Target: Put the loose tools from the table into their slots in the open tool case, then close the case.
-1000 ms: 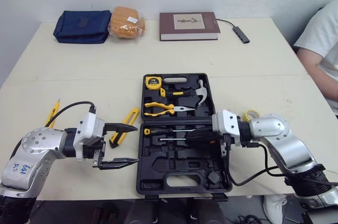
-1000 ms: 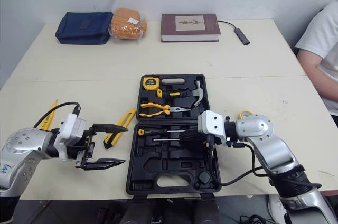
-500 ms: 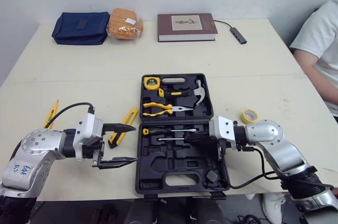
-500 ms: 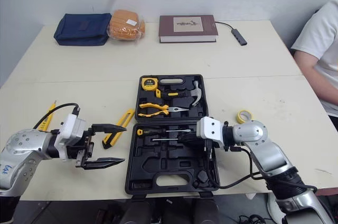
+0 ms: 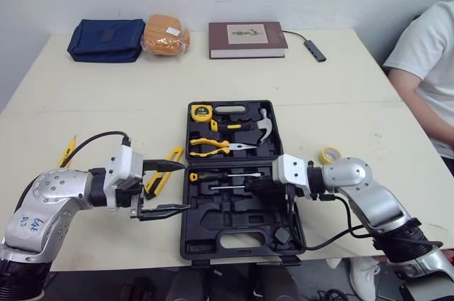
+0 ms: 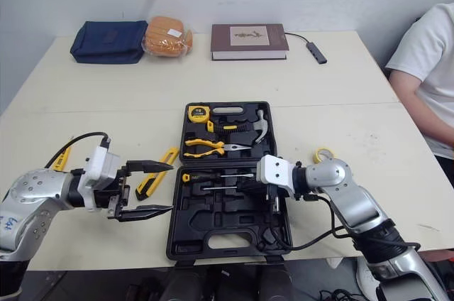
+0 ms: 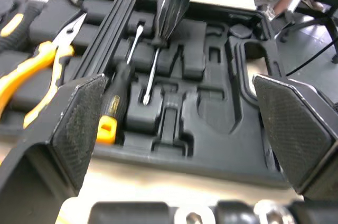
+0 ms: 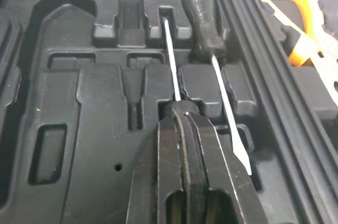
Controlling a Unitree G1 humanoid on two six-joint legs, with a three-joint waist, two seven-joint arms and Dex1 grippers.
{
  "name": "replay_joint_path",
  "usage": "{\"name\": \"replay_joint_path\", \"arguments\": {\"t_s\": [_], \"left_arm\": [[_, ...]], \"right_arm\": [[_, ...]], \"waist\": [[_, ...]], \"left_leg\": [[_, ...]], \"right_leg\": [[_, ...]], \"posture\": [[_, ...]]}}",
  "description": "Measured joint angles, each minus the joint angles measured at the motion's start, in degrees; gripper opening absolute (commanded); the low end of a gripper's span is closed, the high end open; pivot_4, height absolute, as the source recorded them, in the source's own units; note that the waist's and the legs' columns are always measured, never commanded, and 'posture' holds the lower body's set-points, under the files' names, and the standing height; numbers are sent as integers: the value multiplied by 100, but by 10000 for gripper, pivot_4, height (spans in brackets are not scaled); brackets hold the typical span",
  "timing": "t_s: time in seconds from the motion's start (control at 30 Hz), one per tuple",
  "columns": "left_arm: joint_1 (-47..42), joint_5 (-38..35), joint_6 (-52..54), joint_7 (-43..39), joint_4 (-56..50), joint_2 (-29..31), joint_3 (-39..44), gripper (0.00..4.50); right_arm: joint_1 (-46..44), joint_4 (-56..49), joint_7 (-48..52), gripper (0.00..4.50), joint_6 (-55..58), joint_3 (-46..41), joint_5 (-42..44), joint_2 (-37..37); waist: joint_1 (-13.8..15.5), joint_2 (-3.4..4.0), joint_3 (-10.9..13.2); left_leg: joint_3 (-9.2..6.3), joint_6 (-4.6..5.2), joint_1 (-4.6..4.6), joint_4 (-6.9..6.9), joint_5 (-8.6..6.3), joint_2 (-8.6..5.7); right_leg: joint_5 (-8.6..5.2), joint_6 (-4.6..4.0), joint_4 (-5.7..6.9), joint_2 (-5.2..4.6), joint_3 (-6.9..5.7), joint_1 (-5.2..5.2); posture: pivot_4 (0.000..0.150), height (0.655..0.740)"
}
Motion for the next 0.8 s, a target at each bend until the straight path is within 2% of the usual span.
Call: {"name": "replay_joint_path", "arguments": {"t_s": [0.2, 0.37, 0.5, 0.6, 0.7, 0.8], "left_arm": [[-56, -99, 296, 135, -120, 0, -8, 45000], [-87, -118, 361, 226, -203, 0, 18, 45000], [231, -147, 409, 397, -181, 11, 467, 45000], [876, -54, 218, 371, 192, 74, 1157, 45000], [1349, 74, -50, 372, 674, 60, 1794, 45000], [1878, 253, -523, 475, 1469, -21, 2866, 45000]], "right_arm": [[-37, -163, -27, 426, 351, -53, 87, 45], [318, -5, 82, 426, -205, -471, 443, 193], [923, -30, 656, 426, -645, -1333, 1095, -322], [1355, -72, 780, 426, -475, -2318, 1653, -746], [1785, -91, 838, 10070, -596, -3058, 1875, -958], [2584, 279, 855, 23214, -989, -4081, 1770, -1245]], "waist": [[-31, 6, -11], [-21, 25, 5], [35, 68, 37], [70, 71, 40], [110, 65, 48], [154, 63, 50]], "left_leg": [[-2, -2, -3, -11, 1, 0], [2, -1, -22, -23, 4, -3], [8, 40, -30, -53, 25, -9], [13, 40, -29, -74, 26, -5], [13, 39, -30, -75, 26, -2], [20, 53, -31, -75, 14, -6]], "right_leg": [[-2, -3, -4, 0, -3, -4], [-2, -3, -15, 0, -2, -22], [1, 2, -50, -1, -6, -26], [1, 2, -54, 7, -14, -27], [1, 2, -79, 11, -21, -26], [2, 4, -89, 5, -20, -23]], "posture": [[1500, 7400], [1500, 7400], [1500, 7400], [1500, 7400], [1500, 7400], [1500, 7400]]}}
